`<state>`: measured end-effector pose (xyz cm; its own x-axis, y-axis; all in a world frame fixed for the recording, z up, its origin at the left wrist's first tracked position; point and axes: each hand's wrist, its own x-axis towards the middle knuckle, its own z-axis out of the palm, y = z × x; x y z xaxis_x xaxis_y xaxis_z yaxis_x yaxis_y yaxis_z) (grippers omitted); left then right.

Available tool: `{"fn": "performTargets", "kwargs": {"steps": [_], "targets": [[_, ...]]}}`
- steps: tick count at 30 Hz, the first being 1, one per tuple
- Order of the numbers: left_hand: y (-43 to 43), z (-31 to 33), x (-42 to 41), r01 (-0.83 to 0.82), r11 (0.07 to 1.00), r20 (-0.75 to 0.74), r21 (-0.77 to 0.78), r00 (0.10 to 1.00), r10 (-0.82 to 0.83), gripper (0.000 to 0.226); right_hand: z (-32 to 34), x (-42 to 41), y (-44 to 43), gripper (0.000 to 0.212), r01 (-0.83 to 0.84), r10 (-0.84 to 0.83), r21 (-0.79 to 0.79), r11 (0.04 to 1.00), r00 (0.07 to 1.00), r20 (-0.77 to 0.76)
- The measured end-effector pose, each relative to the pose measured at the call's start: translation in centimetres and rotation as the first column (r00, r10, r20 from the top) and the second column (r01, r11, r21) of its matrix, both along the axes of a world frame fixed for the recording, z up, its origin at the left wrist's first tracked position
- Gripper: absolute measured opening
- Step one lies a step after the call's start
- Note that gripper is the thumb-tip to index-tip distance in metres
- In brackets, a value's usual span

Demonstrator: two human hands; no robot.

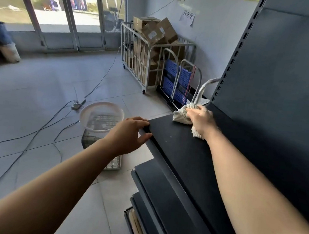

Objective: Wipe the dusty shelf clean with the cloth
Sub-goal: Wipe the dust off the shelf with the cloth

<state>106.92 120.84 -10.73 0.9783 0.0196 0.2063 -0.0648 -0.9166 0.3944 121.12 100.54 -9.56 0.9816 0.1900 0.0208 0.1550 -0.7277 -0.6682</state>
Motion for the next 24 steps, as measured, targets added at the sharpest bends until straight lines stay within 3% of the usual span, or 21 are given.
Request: {"fn": "performTargets", "kwargs": {"steps": [4,7,12,15,20,24], "targets": [[-0.1,0.1,-0.1,-0.013,0.998,0.001,-0.056,1.000,0.013,0.036,-0.9,-1.8,2.4,0.041,-0.185,0.188,-0.037,0.982,0.980,0.073],[-0.3,0.3,-0.1,-0.013,0.997,0.001,-0.070,1.000,0.014,0.032,-1.2,-3.1,3.2,0.037,-0.289,0.285,0.033,0.957,0.955,0.086],[-0.4,0.3,-0.4,-0.075,0.988,0.007,-0.136,0.997,0.077,0.028,-0.9,-6.1,4.0,0.033,-0.402,0.400,0.048,0.914,0.915,0.047],[-0.3,0.6,-0.7,-0.045,0.995,-0.016,-0.094,0.999,0.044,0.029,0.0,-7.9,3.0,0.028,-0.435,0.446,0.147,0.888,0.894,-0.050],[0.5,0.1,-0.6,0.025,0.998,-0.053,-0.063,0.998,-0.029,0.032,2.5,-11.0,-0.5,0.032,-0.404,0.427,0.150,0.902,0.886,-0.181],[1.2,0.1,-0.5,0.086,0.996,-0.050,-0.019,0.995,-0.087,0.033,3.4,-11.0,-1.5,0.038,-0.260,0.266,0.063,0.964,0.958,-0.104]]}}
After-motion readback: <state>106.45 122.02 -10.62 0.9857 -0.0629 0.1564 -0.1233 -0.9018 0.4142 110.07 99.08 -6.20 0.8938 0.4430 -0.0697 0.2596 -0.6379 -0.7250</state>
